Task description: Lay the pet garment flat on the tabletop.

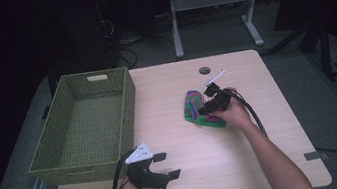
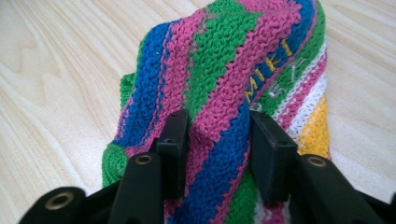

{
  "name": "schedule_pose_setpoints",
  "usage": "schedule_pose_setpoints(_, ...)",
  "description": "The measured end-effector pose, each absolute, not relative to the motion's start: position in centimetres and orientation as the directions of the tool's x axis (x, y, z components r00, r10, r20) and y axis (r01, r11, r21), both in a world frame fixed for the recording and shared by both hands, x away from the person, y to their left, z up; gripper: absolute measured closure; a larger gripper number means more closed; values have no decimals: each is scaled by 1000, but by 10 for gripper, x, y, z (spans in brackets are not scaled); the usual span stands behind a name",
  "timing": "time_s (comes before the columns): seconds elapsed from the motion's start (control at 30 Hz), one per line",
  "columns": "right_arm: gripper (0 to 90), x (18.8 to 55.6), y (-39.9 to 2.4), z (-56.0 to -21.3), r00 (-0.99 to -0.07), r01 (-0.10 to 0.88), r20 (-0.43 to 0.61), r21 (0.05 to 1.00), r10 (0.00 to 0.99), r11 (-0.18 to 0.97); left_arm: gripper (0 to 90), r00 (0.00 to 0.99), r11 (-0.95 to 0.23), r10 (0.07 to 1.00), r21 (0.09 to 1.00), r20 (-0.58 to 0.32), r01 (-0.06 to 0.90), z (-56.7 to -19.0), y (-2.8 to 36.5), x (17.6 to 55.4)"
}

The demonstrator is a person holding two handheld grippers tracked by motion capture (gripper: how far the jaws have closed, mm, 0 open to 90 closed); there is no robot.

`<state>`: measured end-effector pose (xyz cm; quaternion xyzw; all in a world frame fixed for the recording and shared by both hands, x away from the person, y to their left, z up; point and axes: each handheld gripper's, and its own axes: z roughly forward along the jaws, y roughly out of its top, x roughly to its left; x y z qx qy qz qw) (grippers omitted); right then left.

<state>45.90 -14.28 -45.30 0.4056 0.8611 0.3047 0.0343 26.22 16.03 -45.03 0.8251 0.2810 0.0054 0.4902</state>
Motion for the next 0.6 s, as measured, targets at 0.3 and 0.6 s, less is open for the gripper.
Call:
schedule_pose_setpoints(0.3,679,458,-143,-454,-646,696,196,549,738,463,175,847,-363,459,814,-269,454,-450,156,261)
schedule_pose_setpoints(0.6,762,457,-146,-454,-634,705,218,556,742,440,175,845,-352,460,817,-274,457,-450,157,261)
